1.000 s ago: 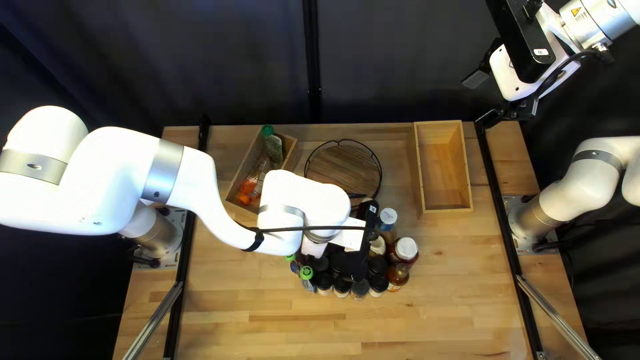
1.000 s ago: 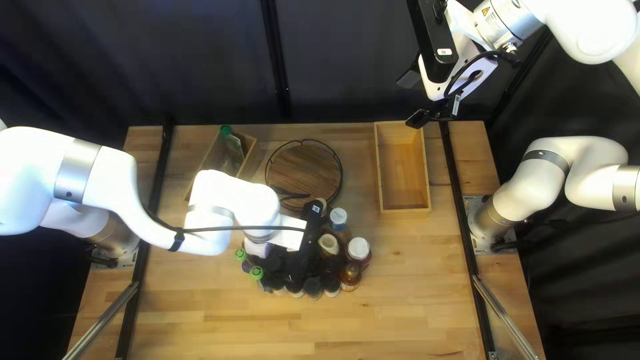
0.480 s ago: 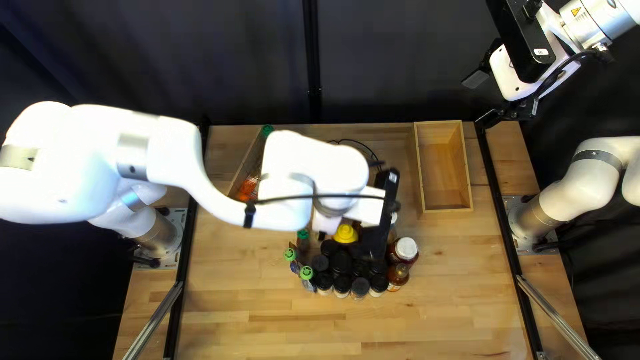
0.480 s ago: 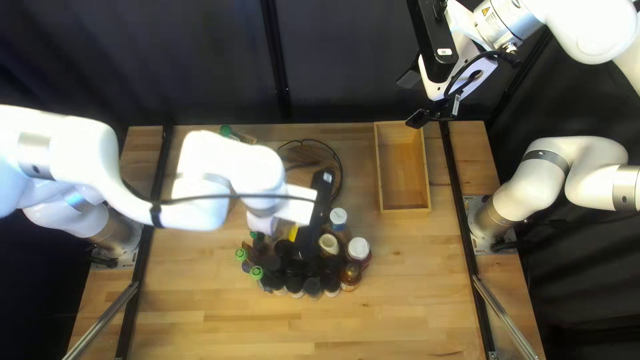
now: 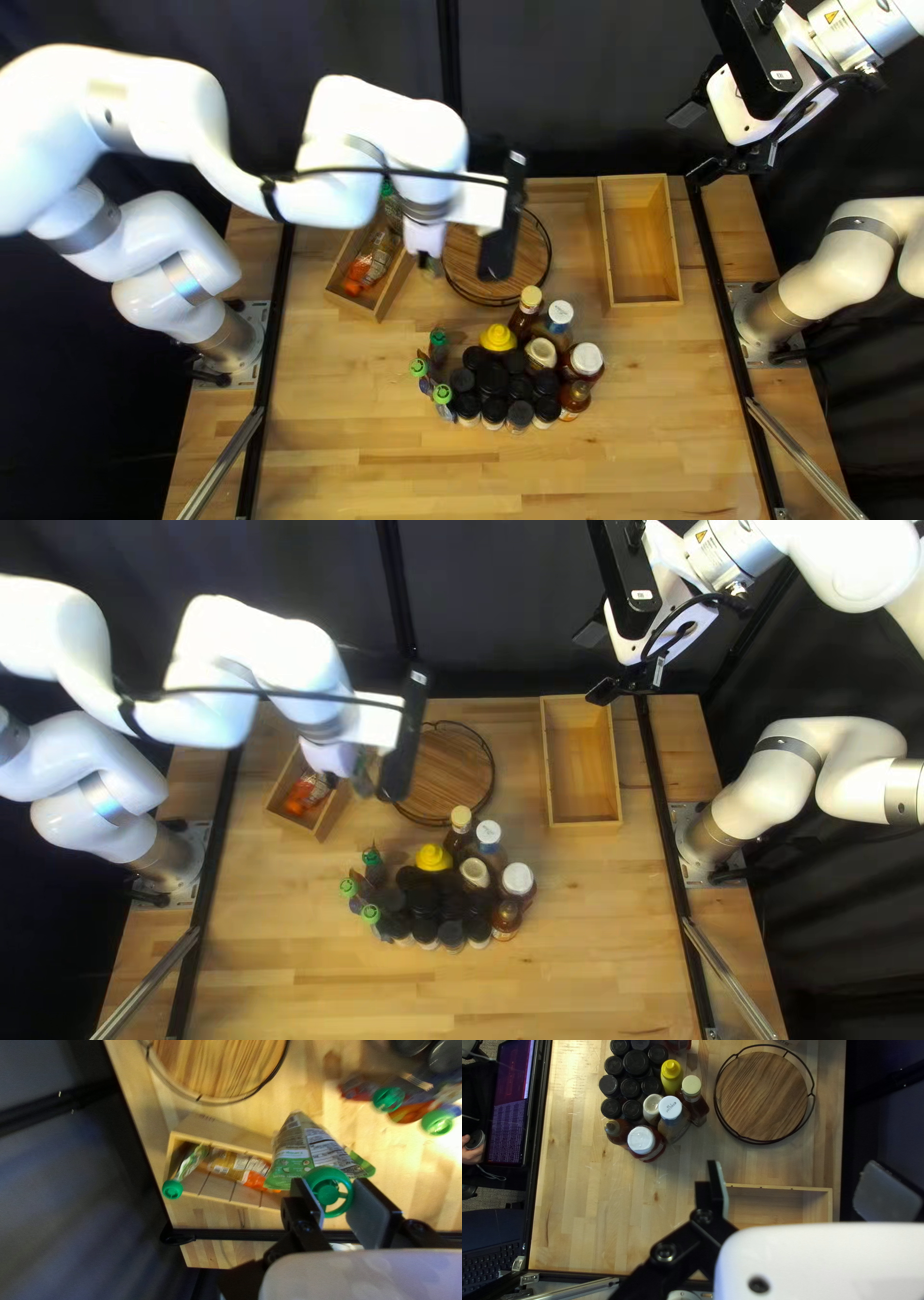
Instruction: Separate condiments, baby food and spices and place it in 3 different racks/containers
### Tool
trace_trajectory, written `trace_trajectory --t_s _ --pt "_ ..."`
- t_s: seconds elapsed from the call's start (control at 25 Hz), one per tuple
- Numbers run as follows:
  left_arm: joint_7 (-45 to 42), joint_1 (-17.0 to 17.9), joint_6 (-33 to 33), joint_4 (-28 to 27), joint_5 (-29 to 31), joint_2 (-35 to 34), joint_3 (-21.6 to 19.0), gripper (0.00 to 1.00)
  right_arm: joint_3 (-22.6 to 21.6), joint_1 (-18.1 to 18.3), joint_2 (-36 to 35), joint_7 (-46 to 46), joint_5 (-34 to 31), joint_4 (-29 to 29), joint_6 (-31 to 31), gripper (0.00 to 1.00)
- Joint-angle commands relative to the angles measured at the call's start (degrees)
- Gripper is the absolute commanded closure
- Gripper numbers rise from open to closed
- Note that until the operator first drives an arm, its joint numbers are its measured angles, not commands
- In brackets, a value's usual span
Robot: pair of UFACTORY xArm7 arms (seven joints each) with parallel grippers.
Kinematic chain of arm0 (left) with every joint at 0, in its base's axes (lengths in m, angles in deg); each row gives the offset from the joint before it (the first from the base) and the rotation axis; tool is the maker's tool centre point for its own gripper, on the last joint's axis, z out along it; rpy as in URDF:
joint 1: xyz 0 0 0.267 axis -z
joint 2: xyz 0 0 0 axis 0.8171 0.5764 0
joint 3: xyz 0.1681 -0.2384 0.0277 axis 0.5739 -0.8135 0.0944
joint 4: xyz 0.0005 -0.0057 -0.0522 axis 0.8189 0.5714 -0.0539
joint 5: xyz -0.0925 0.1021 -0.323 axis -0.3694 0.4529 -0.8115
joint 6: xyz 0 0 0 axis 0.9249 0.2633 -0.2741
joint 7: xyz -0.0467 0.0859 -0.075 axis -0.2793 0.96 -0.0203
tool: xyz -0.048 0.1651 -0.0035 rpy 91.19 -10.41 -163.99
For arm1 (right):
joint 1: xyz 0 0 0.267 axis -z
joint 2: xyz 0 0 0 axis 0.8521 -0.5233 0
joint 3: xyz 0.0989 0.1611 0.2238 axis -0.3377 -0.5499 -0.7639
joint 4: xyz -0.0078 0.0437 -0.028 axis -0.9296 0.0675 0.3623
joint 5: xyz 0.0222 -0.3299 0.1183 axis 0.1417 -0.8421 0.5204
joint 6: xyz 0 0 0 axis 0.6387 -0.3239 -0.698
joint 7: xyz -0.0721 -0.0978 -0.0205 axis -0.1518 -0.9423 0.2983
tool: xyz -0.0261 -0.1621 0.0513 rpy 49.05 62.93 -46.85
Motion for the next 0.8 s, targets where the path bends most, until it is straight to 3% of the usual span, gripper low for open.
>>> trace_trajectory --t_s 0.04,0.4,0.76,0.8 --pt "-1.29 -3.76 1.08 7.39 4.63 -8.21 -2.7 0.98 0.0 0.0 0.0 0.0 0.0 0.0 0.0 0.0" --pt "-2.16 -8.15 2.13 16.71 9.24 -15.14 -4.17 1.0 0.0 0.0 0.0 0.0 0.0 0.0 0.0 0.0" --pt "-2.2 -9.25 -1.17 19.83 11.96 -12.71 0.59 1.0 0.0 0.0 0.0 0.0 0.0 0.0 0.0 0.0" --pt "-3.13 -9.39 -1.85 19.94 12.04 -11.78 1.41 0.93 0.0 0.0 0.0 0.0 0.0 0.0 0.0 0.0"
